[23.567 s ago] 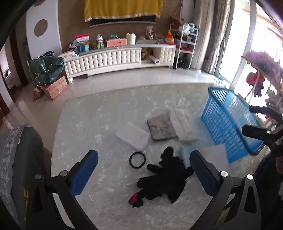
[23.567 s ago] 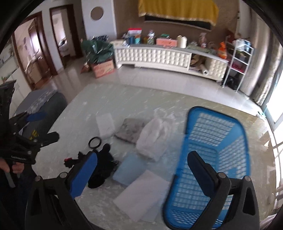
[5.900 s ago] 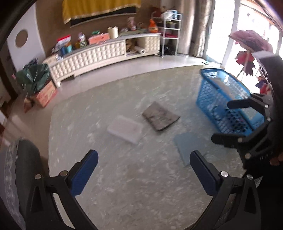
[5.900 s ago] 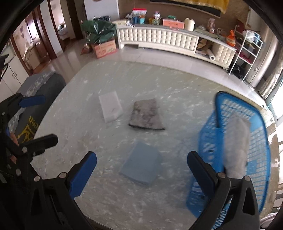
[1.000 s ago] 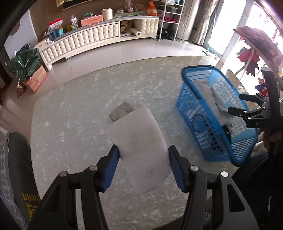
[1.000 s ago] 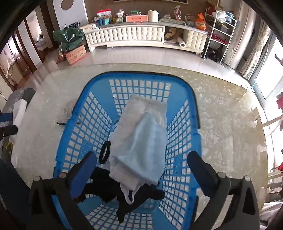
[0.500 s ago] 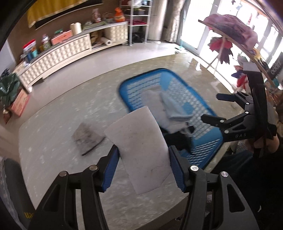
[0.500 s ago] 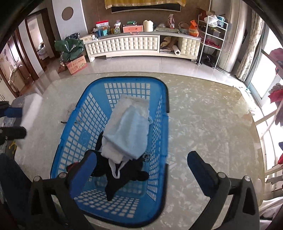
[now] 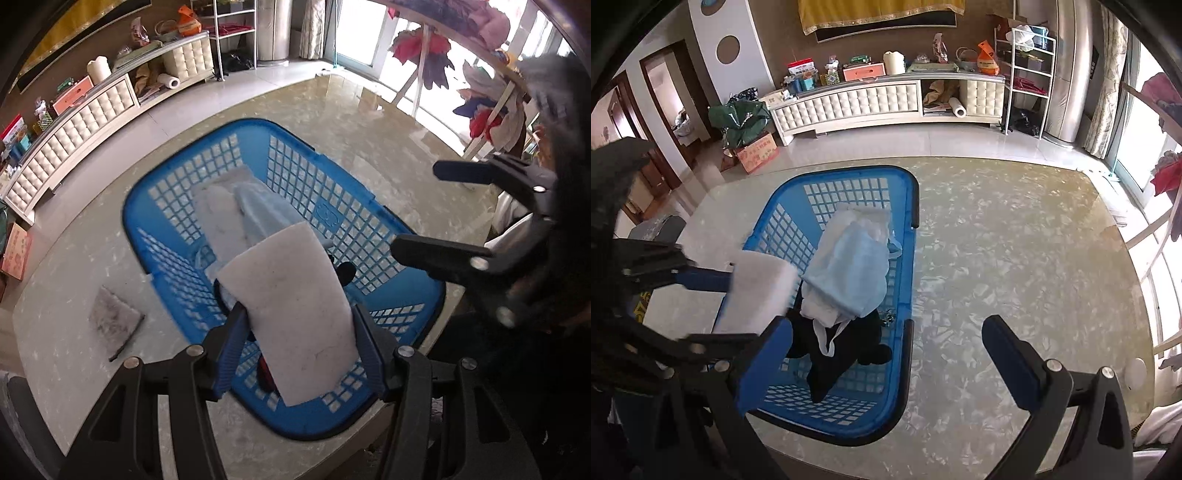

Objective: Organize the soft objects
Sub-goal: 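Carry the white foam sheet over the basket and release it with the left tool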

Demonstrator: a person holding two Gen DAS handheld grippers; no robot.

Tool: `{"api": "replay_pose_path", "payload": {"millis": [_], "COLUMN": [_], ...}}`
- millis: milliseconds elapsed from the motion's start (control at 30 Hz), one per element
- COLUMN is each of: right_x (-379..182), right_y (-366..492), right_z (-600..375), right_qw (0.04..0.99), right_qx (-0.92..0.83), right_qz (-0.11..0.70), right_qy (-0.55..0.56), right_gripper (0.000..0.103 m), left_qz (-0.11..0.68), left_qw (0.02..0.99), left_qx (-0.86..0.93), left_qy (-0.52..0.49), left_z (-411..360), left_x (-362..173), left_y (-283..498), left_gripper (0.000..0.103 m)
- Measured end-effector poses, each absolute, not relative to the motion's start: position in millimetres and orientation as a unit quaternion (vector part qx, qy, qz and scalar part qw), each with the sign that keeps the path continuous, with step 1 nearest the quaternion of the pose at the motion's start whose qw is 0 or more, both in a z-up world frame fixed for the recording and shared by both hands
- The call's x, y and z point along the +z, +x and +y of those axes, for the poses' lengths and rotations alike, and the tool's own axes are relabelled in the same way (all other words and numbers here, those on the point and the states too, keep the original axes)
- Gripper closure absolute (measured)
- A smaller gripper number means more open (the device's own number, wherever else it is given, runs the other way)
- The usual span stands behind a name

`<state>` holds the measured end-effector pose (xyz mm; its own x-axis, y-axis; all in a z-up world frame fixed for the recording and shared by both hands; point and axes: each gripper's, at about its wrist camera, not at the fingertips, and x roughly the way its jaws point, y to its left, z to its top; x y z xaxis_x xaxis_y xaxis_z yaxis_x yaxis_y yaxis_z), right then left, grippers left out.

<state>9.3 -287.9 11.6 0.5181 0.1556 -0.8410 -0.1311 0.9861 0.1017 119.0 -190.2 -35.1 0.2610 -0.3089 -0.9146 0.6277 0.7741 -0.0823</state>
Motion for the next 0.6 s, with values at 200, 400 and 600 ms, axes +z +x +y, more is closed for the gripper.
{"api": "replay_pose_path", "payload": {"millis": [200, 400, 600], "right_x": [8, 6, 3], "right_y": [10, 10, 11], "right_z": [-290, -294, -296], "right_qw": [0.867, 0.865, 0.86], "right_qx": [0.089, 0.089, 0.083], "right_qz": [0.49, 0.493, 0.503], "right_qy": [0.018, 0.025, 0.021], "right_gripper": [0.0, 0.0, 0.0], "left_qz": [0.542, 0.553, 0.555], "left_qw": [0.772, 0.767, 0.762], "left_qx": [-0.298, -0.291, -0.29], "left_qy": [0.148, 0.148, 0.164], "left_z": [-196, -204, -210], "left_x": [-51, -66, -72], "left_y": [127, 136, 133], "left_gripper": [0.049, 0.048, 0.044]}}
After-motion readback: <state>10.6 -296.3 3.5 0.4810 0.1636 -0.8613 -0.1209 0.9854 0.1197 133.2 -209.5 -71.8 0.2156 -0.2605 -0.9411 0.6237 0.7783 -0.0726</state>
